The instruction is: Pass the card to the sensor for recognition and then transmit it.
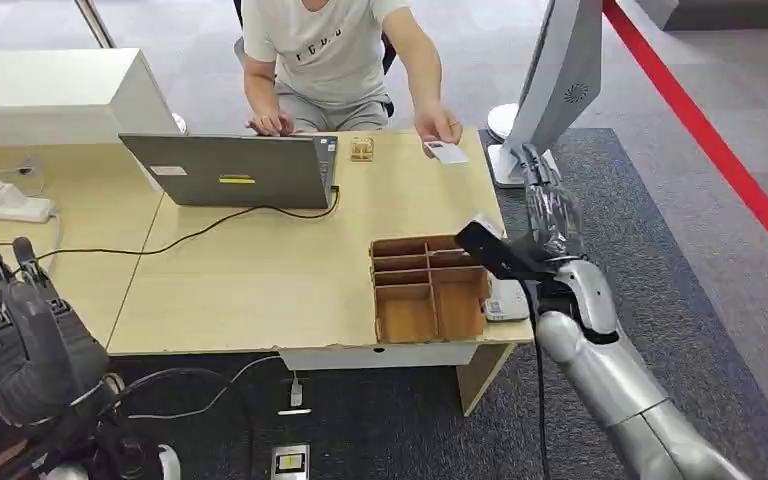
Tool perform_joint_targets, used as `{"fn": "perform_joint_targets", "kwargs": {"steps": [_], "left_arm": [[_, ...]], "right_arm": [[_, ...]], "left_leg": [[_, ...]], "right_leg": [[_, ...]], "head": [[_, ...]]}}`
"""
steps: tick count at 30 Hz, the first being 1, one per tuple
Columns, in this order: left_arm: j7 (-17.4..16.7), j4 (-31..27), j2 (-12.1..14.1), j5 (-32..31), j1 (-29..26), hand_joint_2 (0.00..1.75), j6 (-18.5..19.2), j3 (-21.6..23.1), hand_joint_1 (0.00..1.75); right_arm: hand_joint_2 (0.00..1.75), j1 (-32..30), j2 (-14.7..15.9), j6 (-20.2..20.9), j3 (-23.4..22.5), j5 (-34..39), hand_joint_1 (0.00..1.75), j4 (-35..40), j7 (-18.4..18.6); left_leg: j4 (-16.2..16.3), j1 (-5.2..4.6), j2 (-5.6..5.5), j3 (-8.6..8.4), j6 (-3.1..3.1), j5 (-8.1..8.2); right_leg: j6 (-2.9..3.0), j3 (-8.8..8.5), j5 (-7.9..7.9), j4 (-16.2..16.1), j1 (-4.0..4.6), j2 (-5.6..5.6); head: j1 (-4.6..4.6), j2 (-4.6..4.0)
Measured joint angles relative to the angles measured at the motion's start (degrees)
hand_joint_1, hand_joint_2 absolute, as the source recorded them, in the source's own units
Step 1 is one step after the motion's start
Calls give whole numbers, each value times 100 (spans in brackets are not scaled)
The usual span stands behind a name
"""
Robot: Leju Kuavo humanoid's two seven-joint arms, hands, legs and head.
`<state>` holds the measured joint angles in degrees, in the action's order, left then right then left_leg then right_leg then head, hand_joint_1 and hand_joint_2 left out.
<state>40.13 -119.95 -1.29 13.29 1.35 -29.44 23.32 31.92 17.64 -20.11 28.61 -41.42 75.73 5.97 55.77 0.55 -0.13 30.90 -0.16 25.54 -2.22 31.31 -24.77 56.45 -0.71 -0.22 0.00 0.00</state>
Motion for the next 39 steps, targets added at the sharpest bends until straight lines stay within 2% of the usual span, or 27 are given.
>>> {"fn": "perform_joint_targets", "kwargs": {"steps": [6,12,24,34,35,36,39], "left_arm": [[0,39,-81,0,41,175,31,-20,0],[0,72,-175,0,86,175,103,-37,0],[0,186,-418,33,138,175,378,-103,0],[0,210,-544,24,121,175,632,-206,0],[0,210,-560,15,117,175,658,-230,0],[0,210,-570,9,115,175,677,-249,0],[0,210,-599,-4,96,175,708,-315,0]], "right_arm": [[175,447,-26,24,66,348,0,-7,-188],[175,901,-206,81,190,446,0,-335,-295],[175,2004,-864,-22,584,501,0,-2438,-459],[175,2271,-1121,-9,750,446,0,-3309,-382],[175,2293,-1145,-7,763,444,35,-3387,-343],[175,2313,-1161,-2,769,446,175,-3457,-326],[175,2362,-1195,-4,815,479,175,-3691,-273]], "left_leg": [[0,1,0,3,0,-1],[-1,1,-2,5,0,-1],[0,1,-2,7,-2,-3],[0,1,-2,8,-2,-3],[0,1,-2,7,-2,-3],[0,1,-2,7,-2,-3],[0,1,-2,7,-2,-3]], "right_leg": [[1,-2,1,1,1,-1],[1,-1,1,2,1,-3],[1,2,1,5,1,-3],[1,4,0,3,1,-3],[1,4,0,3,1,-3],[1,4,0,3,1,-3],[1,4,1,4,1,-3]], "head": [[2,0],[2,0],[-2,0],[0,0],[0,0],[2,0],[2,0]]}}
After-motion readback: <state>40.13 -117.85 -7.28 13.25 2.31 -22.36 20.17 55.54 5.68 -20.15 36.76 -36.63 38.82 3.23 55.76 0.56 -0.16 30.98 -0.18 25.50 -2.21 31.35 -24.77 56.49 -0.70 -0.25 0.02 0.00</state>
